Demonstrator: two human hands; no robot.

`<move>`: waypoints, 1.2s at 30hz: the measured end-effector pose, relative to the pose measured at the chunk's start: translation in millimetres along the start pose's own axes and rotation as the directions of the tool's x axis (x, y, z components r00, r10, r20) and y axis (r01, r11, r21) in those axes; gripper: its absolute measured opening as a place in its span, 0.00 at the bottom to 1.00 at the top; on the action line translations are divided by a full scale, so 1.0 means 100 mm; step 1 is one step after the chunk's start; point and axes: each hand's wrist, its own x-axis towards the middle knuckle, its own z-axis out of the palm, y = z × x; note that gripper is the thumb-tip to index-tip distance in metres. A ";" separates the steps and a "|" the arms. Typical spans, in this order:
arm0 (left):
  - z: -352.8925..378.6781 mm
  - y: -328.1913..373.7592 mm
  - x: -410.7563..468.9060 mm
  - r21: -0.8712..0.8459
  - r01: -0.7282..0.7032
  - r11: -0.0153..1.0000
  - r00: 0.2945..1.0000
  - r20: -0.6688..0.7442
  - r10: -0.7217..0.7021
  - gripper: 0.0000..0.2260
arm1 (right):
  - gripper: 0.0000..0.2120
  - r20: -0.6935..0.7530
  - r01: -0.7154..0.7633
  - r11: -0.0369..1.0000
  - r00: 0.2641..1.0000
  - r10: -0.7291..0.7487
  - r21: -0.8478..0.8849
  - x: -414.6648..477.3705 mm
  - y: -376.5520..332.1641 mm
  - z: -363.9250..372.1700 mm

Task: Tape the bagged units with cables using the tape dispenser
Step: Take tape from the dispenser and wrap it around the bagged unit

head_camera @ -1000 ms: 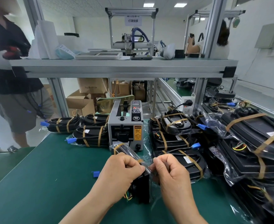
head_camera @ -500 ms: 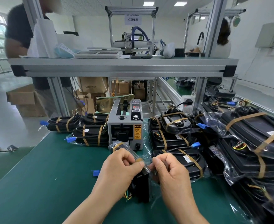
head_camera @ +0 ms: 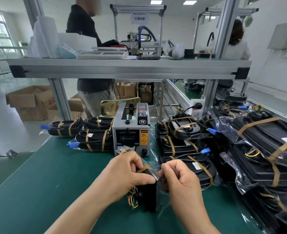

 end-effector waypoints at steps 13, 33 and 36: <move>-0.12 0.06 0.16 0.024 -0.032 0.999 0.999 0.043 0.030 0.09 | 0.09 -0.003 -0.042 0.999 0.999 0.041 -0.016 0.03 -0.04 0.00; -0.05 -0.15 -0.18 -0.162 -0.027 0.986 0.979 -0.204 -0.007 0.08 | 0.24 0.451 0.238 0.678 0.879 0.154 -0.695 0.82 -0.47 0.42; -0.29 -0.18 0.02 0.008 -0.144 0.990 0.936 -0.323 0.139 0.06 | 0.13 0.456 0.250 0.674 0.878 0.144 -0.695 0.81 -0.42 0.46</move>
